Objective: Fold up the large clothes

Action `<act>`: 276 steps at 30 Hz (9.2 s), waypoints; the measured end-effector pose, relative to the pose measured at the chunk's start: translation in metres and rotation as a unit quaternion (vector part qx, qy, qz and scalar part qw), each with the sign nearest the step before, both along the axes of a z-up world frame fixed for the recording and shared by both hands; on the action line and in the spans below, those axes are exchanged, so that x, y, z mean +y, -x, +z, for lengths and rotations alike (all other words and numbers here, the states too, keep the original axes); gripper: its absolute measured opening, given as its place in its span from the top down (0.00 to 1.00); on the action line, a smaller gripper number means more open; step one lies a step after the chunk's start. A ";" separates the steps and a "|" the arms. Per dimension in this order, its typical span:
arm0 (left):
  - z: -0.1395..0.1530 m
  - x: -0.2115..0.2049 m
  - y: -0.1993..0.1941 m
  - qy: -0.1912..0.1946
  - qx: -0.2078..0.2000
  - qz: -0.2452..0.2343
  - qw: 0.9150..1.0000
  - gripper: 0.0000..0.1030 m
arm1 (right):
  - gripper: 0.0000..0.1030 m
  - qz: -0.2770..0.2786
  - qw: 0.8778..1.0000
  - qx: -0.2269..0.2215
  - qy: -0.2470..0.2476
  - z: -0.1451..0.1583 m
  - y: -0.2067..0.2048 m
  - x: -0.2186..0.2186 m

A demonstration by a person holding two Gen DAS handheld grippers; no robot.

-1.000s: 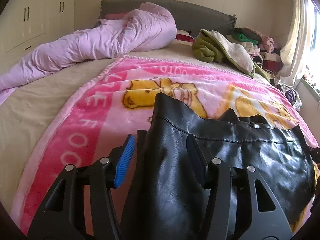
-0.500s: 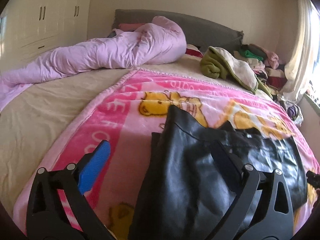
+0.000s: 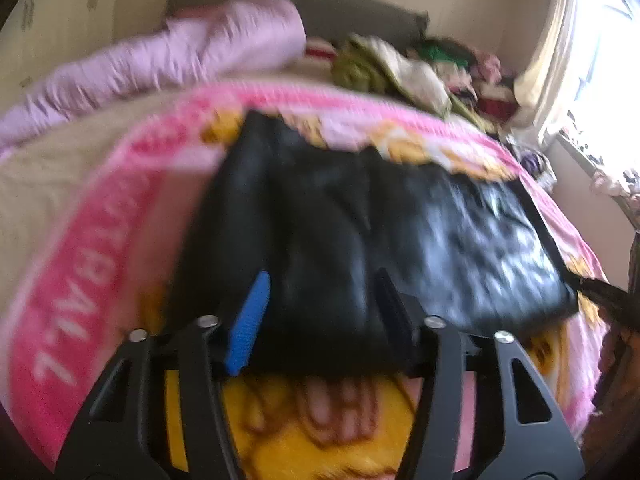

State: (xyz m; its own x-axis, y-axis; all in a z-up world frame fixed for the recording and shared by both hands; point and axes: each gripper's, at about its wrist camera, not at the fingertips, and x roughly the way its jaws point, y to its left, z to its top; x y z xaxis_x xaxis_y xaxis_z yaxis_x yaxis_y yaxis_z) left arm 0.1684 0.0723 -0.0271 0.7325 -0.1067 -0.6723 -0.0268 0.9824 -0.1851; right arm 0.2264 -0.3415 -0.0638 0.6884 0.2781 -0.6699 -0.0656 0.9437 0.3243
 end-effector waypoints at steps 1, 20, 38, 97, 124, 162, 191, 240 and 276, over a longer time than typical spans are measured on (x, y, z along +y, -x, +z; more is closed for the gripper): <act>-0.007 -0.004 -0.003 -0.009 0.014 -0.003 1.000 0.57 | 0.92 -0.001 1.000 -0.006 0.003 0.002 0.003 -0.001; -0.023 -0.006 -0.007 -0.011 0.032 -0.006 0.999 0.51 | 0.73 -0.009 0.997 -0.061 0.043 0.020 0.045 0.009; -0.024 -0.008 -0.008 -0.022 0.042 -0.013 0.999 0.51 | 0.54 0.146 0.975 -0.010 0.168 -0.006 0.005 0.136; -0.047 0.108 -0.002 0.203 0.065 0.119 0.970 0.09 | 0.92 0.203 0.968 -0.072 0.126 0.027 0.032 0.216; 0.000 0.065 -0.003 0.143 -0.033 0.036 0.989 0.75 | 0.94 0.178 0.979 -0.036 0.091 0.047 -0.093 0.213; 0.077 -0.058 0.015 0.041 -0.142 -0.022 0.989 0.76 | 0.19 0.290 0.956 -0.006 -0.041 0.187 -0.058 0.202; 0.110 -0.108 0.050 -0.004 -0.174 -0.091 0.981 0.33 | 0.83 0.296 0.953 0.009 0.068 0.156 -0.094 0.214; -0.019 -0.166 -0.066 0.093 0.003 -0.201 0.975 0.10 | 0.54 0.046 0.992 0.025 -0.118 0.007 -0.113 -0.041; -0.002 -0.177 -0.036 0.026 -0.027 -0.207 0.978 0.09 | 0.41 0.011 1.000 -0.028 0.009 0.027 0.032 -0.015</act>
State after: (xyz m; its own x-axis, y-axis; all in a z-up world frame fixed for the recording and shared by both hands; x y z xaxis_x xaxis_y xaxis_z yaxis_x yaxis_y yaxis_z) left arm 0.2047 -0.1046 -0.0286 0.6543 -0.4344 -0.6190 0.3820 0.8963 -0.2252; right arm 0.1946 -0.3569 -0.0373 0.7192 0.2821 -0.6349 -0.1038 0.9472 0.3033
